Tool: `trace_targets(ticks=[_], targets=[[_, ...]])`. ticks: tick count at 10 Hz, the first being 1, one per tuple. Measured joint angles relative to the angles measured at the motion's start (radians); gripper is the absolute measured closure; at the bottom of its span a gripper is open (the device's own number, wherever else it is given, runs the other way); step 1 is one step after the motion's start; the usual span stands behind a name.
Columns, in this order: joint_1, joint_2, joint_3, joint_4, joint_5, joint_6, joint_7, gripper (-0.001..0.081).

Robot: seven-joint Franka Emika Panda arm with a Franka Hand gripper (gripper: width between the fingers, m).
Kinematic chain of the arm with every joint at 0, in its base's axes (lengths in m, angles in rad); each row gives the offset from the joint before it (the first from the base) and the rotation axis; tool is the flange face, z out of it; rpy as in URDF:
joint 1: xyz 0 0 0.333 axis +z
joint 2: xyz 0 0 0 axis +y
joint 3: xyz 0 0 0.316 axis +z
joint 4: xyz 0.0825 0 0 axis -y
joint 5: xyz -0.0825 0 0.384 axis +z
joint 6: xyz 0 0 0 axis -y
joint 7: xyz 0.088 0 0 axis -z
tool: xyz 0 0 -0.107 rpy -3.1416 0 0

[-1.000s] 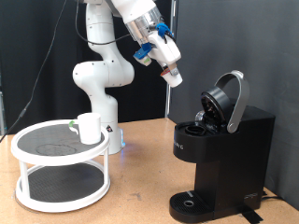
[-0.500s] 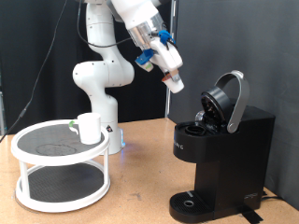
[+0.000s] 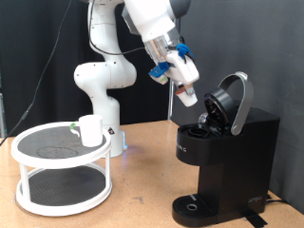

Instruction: Make a cup of coffee with the keurig machine

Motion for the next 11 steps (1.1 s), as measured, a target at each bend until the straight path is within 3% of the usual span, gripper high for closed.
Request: trace_targets(ticks=[11], targets=[[0.000,0.088,0.072,-0.053,-0.005,0.137,0.019,0.0407]])
